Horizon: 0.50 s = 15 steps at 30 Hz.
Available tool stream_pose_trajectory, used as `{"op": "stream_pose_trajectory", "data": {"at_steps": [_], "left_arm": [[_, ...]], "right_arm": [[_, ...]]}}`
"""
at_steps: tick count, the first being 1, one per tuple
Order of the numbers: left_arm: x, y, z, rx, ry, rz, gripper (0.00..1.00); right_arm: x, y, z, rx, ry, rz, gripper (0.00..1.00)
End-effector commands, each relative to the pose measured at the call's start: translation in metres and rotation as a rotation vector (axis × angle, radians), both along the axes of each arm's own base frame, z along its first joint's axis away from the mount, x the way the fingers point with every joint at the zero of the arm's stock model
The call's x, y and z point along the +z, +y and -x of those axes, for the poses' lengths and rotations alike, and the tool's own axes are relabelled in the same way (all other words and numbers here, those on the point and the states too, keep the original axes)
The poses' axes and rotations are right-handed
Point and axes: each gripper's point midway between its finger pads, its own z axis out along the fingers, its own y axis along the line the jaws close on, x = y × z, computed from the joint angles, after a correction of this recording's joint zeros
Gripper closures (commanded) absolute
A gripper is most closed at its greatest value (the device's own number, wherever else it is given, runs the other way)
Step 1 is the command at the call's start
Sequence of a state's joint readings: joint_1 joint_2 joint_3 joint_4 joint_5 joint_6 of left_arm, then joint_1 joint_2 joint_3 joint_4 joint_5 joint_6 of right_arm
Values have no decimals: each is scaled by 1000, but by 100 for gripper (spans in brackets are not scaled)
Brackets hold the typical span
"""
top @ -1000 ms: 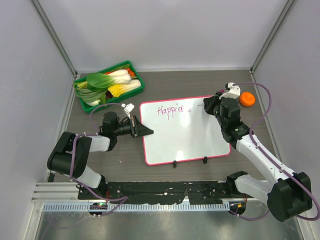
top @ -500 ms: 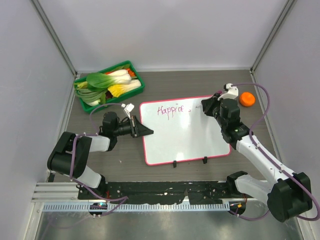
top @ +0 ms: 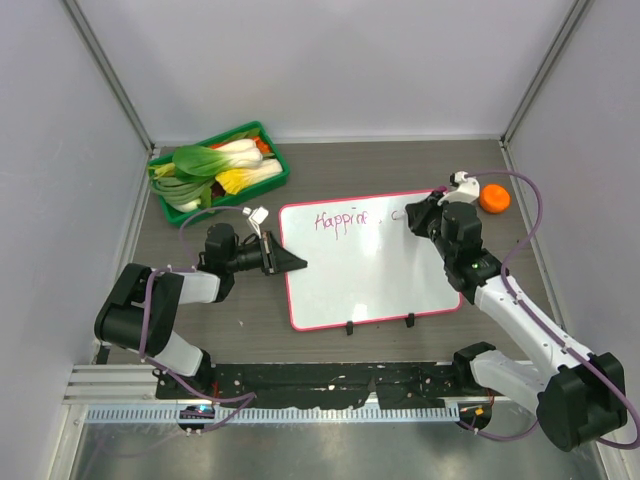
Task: Write a sentence on the whiteboard
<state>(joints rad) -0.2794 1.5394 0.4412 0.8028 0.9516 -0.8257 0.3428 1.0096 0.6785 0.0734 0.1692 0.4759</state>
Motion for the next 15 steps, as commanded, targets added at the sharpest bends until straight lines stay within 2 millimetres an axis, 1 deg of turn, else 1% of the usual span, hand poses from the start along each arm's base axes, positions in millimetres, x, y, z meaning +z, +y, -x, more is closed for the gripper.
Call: {"op": "stream_pose_trajectory", "data": {"at_steps": [1,7,11,15], "left_arm": [[-43,8,-4,67,12,-148,100],[-44,8,-4,67,17,-149,100],[-44,8,-4,63,20,-148,100],[-45,8,-4,63,20,-147,100]], "right_arm": [[9,-11,-8,-66,-15,11,99],[29,-9,-15,-70,-60,-17,99],[33,-4,-18,-52,-61,-20,99],[37,-1,-17,-33,-69,-31,99]]}}
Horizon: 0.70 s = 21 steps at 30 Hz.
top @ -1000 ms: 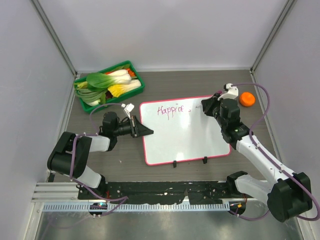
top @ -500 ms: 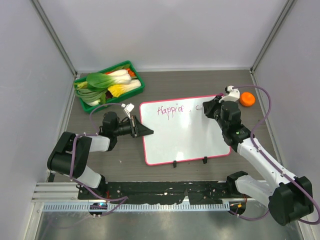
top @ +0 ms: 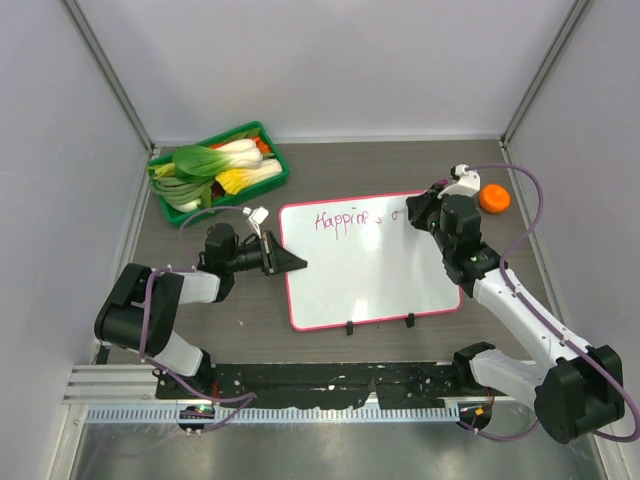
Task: Write a sentence on the whiteboard
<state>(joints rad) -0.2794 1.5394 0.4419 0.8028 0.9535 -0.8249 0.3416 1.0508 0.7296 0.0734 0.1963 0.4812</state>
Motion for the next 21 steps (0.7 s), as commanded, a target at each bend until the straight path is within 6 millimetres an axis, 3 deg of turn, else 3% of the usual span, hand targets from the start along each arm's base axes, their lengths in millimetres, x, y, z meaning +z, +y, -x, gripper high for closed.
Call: {"op": "stream_pose_trajectory", "data": {"at_steps": [1,6,11,21], "left_arm": [[-45,8,-4,65,21,-148,100],[-44,8,-4,67,17,-147,100],[-44,8,-4,65,20,-147,100],[-44,8,-3,64,16,-146,100]], "right_arm": [[29,1,-4,-1,-66,-33,99],[39,-2,3,-8,-107,-52,99],[36,-6,2,-26,-99,-33,99],[13,-7,-6,-42,-35,-4,99]]}}
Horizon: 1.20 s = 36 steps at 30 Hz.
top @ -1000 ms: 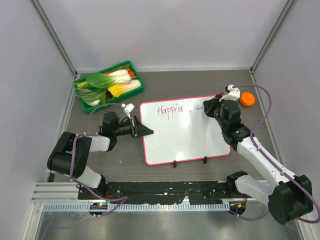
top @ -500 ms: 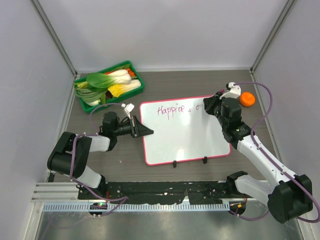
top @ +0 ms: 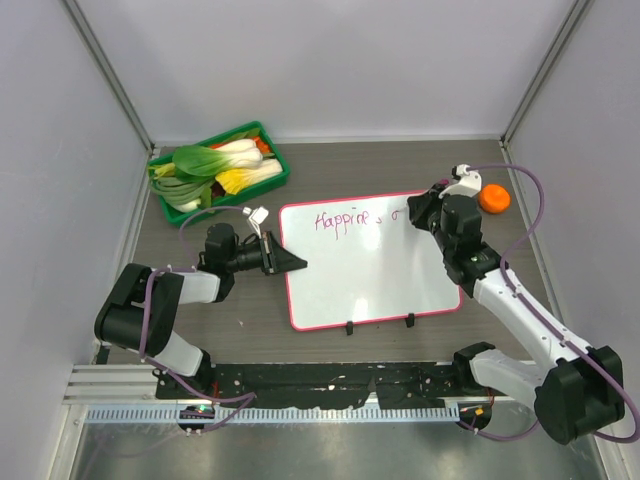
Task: Write a sentence on the whiteboard
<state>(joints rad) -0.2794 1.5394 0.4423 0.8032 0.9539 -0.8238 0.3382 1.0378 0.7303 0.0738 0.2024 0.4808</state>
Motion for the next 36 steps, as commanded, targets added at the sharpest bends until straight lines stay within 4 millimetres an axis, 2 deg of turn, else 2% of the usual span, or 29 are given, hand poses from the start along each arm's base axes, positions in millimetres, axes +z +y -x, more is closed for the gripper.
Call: {"op": "stream_pose_trajectory", "data": {"at_steps": [1,17,23,26,36], "left_arm": [[-44,8,-3,64,17,-147,100],[-45,8,-3,63,22,-146,100],[-44,8,-4,65,20,-146,100],[-44,8,-4,66,20,-147,100],[-44,8,-3,64,19,-147,100]], "right_arm": [[5,-4,-6,-31,-14,2,99],[-19,-8,12,-10,41,28,99],[-22,-5,16,5,50,15,99],[-20,-7,13,-11,41,19,99],[8,-14,-3,-66,-27,8,99]]}}
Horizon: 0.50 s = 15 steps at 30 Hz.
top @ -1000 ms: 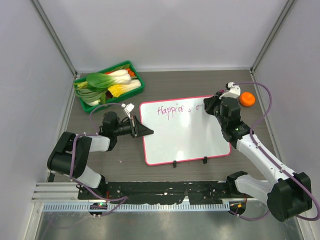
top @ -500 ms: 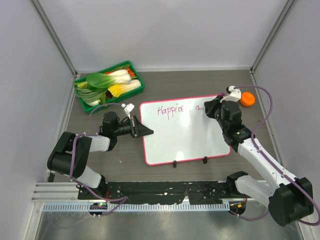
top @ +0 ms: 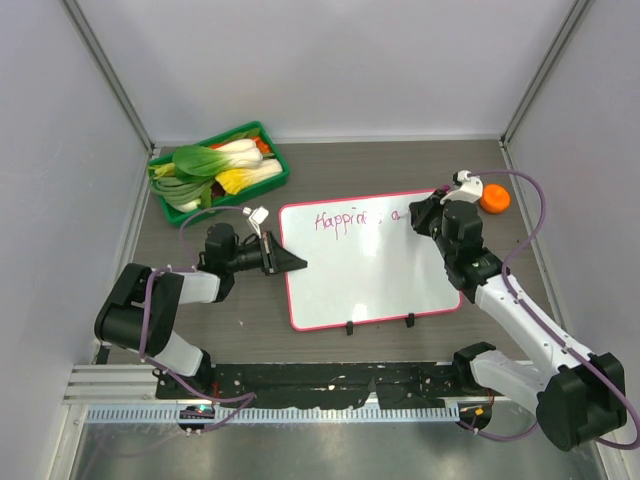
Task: Write a sentence on the whiteboard
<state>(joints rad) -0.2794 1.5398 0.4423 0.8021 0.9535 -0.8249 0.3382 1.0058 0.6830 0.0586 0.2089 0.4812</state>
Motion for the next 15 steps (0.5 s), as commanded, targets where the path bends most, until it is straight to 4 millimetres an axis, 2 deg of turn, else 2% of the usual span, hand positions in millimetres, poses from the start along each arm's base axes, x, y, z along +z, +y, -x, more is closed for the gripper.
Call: {"op": "stream_pose_trajectory", "data": {"at_steps": [1,11,15], "left_arm": [[-44,8,-2,60,18,-146,100],[-43,8,-3,64,13,-145,100],[-44,8,-2,62,18,-147,100]], "right_arm": [[24,-9,-13,-58,-58,-3,99],[37,-8,-24,-67,-77,-10,99],[33,-11,-23,-76,-66,-1,99]]}}
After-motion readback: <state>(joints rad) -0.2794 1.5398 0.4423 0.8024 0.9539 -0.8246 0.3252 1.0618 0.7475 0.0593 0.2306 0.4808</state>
